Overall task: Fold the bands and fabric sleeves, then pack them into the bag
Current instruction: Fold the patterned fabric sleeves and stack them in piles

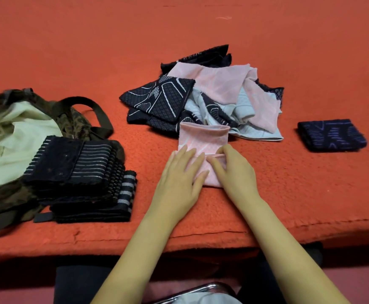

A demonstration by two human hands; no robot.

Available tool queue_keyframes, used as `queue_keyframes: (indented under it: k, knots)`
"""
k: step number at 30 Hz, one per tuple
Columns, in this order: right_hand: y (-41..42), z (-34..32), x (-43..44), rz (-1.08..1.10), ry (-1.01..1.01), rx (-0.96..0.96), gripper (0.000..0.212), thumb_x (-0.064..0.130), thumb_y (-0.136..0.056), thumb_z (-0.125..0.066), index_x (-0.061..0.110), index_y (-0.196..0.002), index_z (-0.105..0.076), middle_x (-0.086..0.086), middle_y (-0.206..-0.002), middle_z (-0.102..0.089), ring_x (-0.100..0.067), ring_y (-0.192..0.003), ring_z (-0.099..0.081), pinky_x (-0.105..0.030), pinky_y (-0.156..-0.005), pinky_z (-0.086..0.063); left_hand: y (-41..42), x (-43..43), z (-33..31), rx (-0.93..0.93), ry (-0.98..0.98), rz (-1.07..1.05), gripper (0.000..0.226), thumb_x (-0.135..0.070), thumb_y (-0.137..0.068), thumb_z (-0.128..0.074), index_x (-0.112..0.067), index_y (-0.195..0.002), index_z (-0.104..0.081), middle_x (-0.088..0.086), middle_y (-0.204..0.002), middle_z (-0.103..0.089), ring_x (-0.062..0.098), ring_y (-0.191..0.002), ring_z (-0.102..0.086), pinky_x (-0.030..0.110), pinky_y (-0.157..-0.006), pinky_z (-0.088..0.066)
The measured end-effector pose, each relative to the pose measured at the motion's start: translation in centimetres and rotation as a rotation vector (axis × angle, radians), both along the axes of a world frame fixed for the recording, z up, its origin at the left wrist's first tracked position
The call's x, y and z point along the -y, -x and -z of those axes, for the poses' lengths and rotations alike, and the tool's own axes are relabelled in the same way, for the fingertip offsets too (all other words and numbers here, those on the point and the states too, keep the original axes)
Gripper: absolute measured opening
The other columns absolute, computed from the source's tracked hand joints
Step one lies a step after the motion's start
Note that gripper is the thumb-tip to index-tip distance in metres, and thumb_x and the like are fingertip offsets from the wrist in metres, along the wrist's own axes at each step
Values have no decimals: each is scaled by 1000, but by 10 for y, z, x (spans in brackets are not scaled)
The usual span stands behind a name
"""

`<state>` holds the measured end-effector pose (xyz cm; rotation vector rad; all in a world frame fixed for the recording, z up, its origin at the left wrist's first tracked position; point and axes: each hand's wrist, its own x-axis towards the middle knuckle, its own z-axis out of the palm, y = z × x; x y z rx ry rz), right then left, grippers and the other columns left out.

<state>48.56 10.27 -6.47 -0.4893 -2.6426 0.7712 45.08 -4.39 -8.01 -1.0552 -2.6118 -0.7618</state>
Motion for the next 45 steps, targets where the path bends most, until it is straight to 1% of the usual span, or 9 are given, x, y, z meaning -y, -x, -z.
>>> queue_keyframes:
  k: [6, 9, 13, 22, 25, 30, 34, 40, 45]
  knots:
    - [-7, 9, 0, -171, -215, -156, 35, 29, -90, -46, 5, -109, -64, -16, -122, -55, -33, -115, -49, -43, -96, -44, 2, -1, 1, 40, 161, 31, 57, -39, -97, -21, -12, -139, -47, 8, -146, -42, 22, -139, -32, 32, -118, -6]
    - [-15, 9, 1, -304, -276, 66, 65, 43, -92, -13, 13, -142, -41, -3, -153, -32, -18, -145, -9, -38, -117, -9, 3, -2, 2, 20, 202, 29, 54, -35, -96, -24, -12, -137, -49, 8, -144, -45, 24, -137, -36, 42, -114, -14]
    - [-20, 8, -3, -292, -313, 253, 78, 51, -80, 11, 27, -151, -9, 12, -159, -1, -5, -141, 16, -30, -115, 9, 2, 1, -1, 46, 236, 1, 63, -45, -92, -10, -23, -146, -34, -1, -155, -26, 18, -145, -15, 37, -117, -1]
    - [-20, 7, -4, -325, -294, 259, 78, 55, -80, 11, 27, -151, -4, 13, -158, 6, 2, -134, 25, -24, -112, 14, 10, 31, -2, 157, 279, 177, 72, -63, -84, -12, -34, -149, -4, -10, -157, 11, 0, -141, 22, 28, -117, 12]
    - [-23, 9, -5, -345, -202, 142, 74, 56, -86, -2, 22, -150, -22, 8, -158, -5, -1, -140, 16, -25, -116, 8, 8, 31, 2, 139, 153, 159, 67, -60, -90, -15, -29, -148, -24, -11, -156, -5, 1, -144, 7, 24, -117, 4]
    - [-34, 8, -6, -385, 5, -50, 58, 58, -88, -41, 18, -124, -60, 4, -137, -52, -10, -135, -37, -28, -113, -26, 7, 31, 3, 27, -96, 47, 50, -47, -96, -33, -12, -113, -63, 4, -122, -63, 19, -119, -53, 25, -103, -29]
    - [-34, 5, -6, -392, -32, -131, 36, 34, -85, -46, 17, -110, -65, 6, -108, -67, -15, -103, -59, -25, -89, -42, -1, 31, -11, -38, -212, -76, 41, -47, -92, -41, -10, -91, -57, 1, -80, -64, 13, -76, -49, 20, -73, -29]
    - [-36, 1, -7, -260, 216, -190, 17, 27, -86, -54, 18, -99, -61, 5, -85, -67, -24, -78, -60, -40, -73, -46, -7, 35, -17, 272, -413, -47, 48, -47, -78, -64, -32, -114, -36, -12, -94, -61, 7, -84, -60, 18, -74, -44]
    - [-27, -2, -4, -165, 406, -181, 35, 25, -86, -67, 18, -116, -51, 7, -96, -69, -11, -90, -64, -21, -80, -44, 1, 27, -15, 327, -379, -173, 47, -30, -86, -66, -20, -122, -38, -5, -87, -67, 19, -79, -64, 30, -70, -43]
